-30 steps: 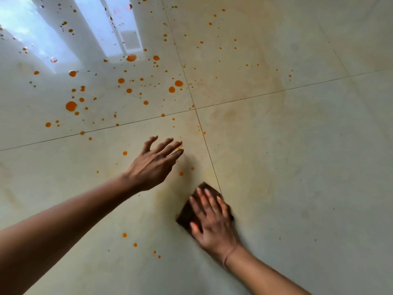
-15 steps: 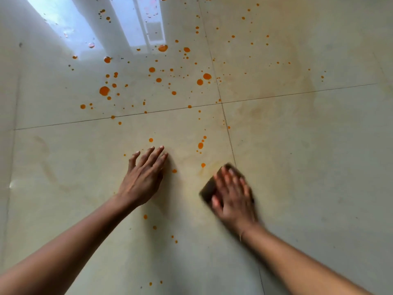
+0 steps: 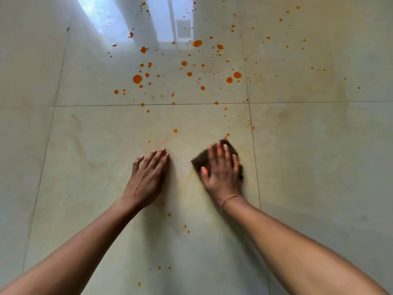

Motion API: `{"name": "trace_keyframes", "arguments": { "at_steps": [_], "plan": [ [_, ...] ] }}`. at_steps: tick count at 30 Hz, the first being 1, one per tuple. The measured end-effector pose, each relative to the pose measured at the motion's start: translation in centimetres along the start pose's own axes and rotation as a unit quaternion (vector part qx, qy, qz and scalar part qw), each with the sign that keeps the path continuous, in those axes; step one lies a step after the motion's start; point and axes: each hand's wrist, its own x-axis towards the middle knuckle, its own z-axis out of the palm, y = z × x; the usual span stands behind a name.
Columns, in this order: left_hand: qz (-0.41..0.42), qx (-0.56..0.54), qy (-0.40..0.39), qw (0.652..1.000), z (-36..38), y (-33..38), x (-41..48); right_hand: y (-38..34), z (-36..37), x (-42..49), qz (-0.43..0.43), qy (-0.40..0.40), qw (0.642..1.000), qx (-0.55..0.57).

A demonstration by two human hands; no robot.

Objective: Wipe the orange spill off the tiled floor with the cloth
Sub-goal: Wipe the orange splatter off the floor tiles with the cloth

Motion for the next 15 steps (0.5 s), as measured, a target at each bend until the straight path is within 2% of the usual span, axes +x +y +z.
{"name": "trace_keyframes", "arguments": {
  "at_steps": [3, 6, 8, 11, 13, 15],
  "plan": [
    [-0.034, -0.008, 0.013, 0.999, 0.2, -1.5, -0.9, -3.3, 2.2, -3.7, -0.14, -0.04, 0.989, -0.021],
    [-0.058, -0.006, 0.007, 0.998, 0.3, -2.4, -2.2, 1.3, 1.1, -8.2, -0.233, -0.072, 0.969, -0.038],
    [-0.072, -0.001, -0.001, 0.997, 0.5, -2.7, -3.5, 3.2, 0.3, -6.2, -0.214, -0.049, 0.974, -0.054],
    [-0.097, 0.0, -0.013, 0.995, 1.0, -3.3, -5.1, -1.7, 0.5, -0.8, -0.111, -0.041, 0.993, -0.029],
    [-0.125, -0.007, -0.011, 0.992, 1.3, -4.0, -6.1, -6.1, 2.3, -1.9, -0.153, -0.057, 0.987, -0.013],
    [-0.147, -0.023, -0.01, 0.989, 1.4, -4.6, -6.8, -6.2, 3.6, -6.4, -0.245, -0.072, 0.967, -0.021]
  ]
}}
